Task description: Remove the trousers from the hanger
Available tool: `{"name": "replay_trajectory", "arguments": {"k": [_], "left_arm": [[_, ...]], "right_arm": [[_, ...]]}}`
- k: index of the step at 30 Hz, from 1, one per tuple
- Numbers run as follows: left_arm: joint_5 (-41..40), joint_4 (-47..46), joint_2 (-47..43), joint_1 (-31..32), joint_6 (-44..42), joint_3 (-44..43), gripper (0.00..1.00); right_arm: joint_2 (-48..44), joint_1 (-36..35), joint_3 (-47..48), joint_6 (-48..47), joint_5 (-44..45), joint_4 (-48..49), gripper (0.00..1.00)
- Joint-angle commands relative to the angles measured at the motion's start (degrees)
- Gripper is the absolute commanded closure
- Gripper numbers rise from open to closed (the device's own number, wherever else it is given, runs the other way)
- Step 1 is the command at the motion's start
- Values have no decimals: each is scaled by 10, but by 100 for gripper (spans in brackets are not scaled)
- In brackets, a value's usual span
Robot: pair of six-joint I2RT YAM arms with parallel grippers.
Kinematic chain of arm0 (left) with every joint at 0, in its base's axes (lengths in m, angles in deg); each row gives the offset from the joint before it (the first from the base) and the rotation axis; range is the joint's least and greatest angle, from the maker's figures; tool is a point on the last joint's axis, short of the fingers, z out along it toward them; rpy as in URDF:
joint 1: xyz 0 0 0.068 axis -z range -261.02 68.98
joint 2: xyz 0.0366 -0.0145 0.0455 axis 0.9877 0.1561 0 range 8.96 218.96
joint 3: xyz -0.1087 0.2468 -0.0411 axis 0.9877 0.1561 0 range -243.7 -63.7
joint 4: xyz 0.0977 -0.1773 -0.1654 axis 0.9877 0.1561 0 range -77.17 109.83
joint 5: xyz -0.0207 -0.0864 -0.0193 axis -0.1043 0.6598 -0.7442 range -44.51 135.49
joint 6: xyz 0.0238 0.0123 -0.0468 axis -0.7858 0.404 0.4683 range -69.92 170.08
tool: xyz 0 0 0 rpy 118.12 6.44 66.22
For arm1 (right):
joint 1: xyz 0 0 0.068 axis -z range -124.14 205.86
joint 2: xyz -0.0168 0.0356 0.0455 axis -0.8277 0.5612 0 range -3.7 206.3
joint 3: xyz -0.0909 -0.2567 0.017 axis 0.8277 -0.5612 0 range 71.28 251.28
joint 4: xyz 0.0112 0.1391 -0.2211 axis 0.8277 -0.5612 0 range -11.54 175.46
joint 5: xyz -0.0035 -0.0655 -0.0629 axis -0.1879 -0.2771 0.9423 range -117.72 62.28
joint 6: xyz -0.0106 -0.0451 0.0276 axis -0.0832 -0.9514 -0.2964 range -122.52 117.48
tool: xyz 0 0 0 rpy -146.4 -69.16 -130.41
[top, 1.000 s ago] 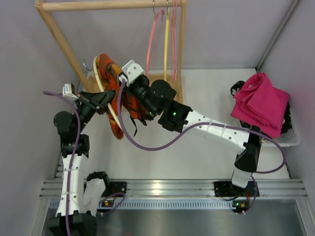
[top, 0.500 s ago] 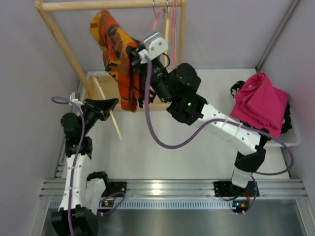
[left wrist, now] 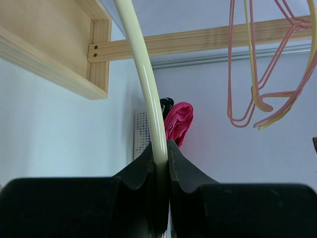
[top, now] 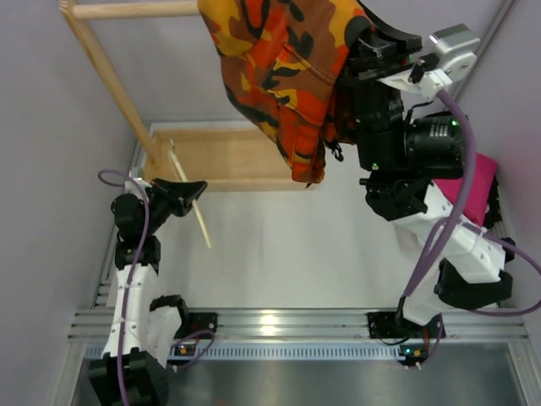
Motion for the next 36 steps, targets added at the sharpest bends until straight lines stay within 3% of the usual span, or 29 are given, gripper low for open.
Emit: {"name": "replay_trajectory", "arguments": {"k": [1,4,7,16,23,27,31,36], "left_arm": [[9,-20,-15,-2,-36,-34,100],[12,-20,-11,-3,-38,-39,100],[12,-20,-9,-3,-39,-45,100],[17,-20,-10,-2,-42,-51,100],[20,-19,10,-2,-44,-63,100],[20,-19,14,-1,-44,-67,100],[22,-19,8,-2,-42,-68,100],[22,-20,4,-2,-36,-67,100]], "right_arm": [[-68,3,-35,-29,-16,72,100],[-116,6,-98,-53,-3,71,100],[-162,41,-156,-19,14,47,100],[-338,272,-345,134,82,-54,100],[-485,448,-462,182,101,-127,100],[-530,509,-496,188,147,-161,100],[-551,558,-495,217,224,-269,100],[-582,611,-521,219,271,-303,100]]}}
